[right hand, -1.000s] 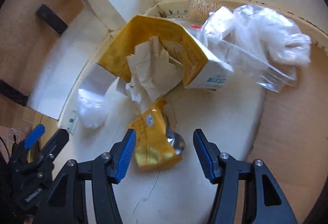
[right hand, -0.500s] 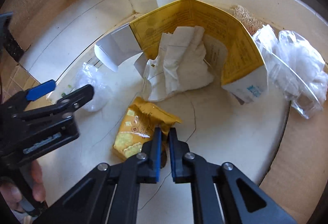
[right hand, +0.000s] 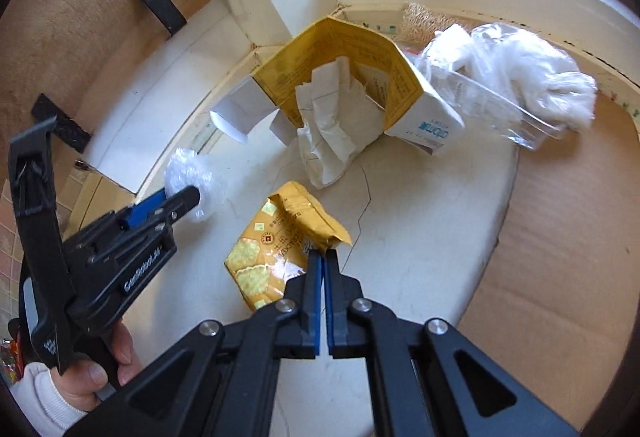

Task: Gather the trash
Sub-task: 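Grasp the yellow snack packet with the right tool while the left tool grasps the clear plastic bag, then carry both items down over the floor bin and open both tools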

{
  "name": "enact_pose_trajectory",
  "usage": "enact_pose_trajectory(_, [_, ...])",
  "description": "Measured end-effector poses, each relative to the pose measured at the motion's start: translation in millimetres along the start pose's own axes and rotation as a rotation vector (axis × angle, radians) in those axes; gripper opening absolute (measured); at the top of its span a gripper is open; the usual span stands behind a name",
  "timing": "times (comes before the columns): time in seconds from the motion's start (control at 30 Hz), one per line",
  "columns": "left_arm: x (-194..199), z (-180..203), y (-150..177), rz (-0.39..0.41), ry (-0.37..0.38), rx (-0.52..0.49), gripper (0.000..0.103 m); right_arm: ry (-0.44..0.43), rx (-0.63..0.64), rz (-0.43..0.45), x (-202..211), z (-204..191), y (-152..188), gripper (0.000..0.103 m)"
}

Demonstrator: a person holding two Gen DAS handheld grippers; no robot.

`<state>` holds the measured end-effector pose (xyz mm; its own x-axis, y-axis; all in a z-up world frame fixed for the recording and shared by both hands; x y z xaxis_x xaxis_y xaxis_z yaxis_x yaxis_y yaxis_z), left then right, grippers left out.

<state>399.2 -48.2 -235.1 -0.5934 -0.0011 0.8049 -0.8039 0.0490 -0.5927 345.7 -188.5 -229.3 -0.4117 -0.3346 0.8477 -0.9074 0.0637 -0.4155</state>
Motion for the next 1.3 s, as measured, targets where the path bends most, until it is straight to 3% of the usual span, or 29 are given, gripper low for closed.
enact_pose_trajectory(0.3, [105.7, -27.8, 53.2, 0.032, 0.19, 0.029, 0.022, 0.056, -0.036, 0.06, 72.9, -37.1, 61.1, 0.001])
enact_pose_trajectory(0.7, [218.9, -73.7, 150.5, 0.051, 0.294, -0.089, 0.022, 0.133, -0.083, 0.093, 132.7, -135.8, 191.2, 0.001])
enact_pose_trajectory(1.0, [236.7, -69.9, 215.3, -0.017, 0.365, -0.161, 0.022, 0.181, -0.134, 0.004, 133.1, -165.1, 271.1, 0.001])
enact_pose_trajectory(1.3, [216.8, -60.9, 259.3, -0.102, 0.386, -0.153, 0.022, 0.216, -0.184, -0.096, 108.0, -145.9, 312.7, 0.001])
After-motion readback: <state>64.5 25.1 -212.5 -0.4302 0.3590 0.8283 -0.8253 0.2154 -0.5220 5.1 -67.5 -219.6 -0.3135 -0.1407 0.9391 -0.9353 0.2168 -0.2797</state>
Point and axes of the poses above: each gripper's, at about its wrist camera, not at the fingertips, and x roughly against the way its jaws point, z to its right, y to its underside, the point moved 7 cm from there along -x, roughly the way its jaws point, and after that the axes turned 1 degree about y, right-handed, at the moved point
